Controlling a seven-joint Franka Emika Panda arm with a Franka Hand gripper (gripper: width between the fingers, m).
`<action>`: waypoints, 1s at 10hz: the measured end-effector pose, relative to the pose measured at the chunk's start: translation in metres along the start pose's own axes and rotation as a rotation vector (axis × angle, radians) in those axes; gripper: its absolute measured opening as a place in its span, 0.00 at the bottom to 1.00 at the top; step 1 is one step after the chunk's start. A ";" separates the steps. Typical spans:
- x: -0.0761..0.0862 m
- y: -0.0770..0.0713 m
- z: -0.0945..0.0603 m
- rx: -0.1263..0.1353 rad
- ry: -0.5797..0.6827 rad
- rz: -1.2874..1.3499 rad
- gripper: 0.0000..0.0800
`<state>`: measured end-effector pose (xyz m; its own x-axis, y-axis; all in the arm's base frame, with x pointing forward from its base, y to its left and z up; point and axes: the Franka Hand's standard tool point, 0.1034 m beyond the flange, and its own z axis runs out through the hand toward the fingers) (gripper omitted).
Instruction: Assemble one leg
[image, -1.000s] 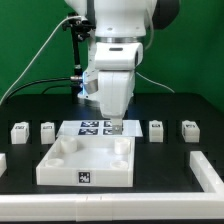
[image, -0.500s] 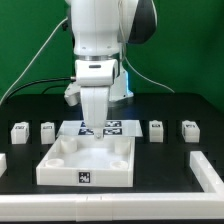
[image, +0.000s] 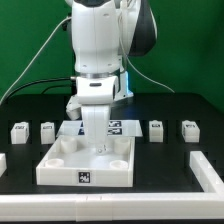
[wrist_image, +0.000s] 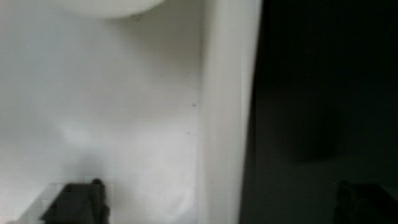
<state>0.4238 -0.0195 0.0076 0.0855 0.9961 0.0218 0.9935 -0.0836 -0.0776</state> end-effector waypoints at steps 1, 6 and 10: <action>-0.001 0.000 0.001 0.001 0.000 0.001 0.66; -0.001 0.002 0.000 -0.008 0.001 0.002 0.08; -0.001 0.002 -0.001 -0.010 0.001 0.002 0.08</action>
Offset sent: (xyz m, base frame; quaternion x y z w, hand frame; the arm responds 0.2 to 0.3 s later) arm 0.0000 0.0000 0.0000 0.0000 0.0000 0.0000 1.0000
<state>0.4260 -0.0206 0.0080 0.0879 0.9959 0.0224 0.9940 -0.0862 -0.0676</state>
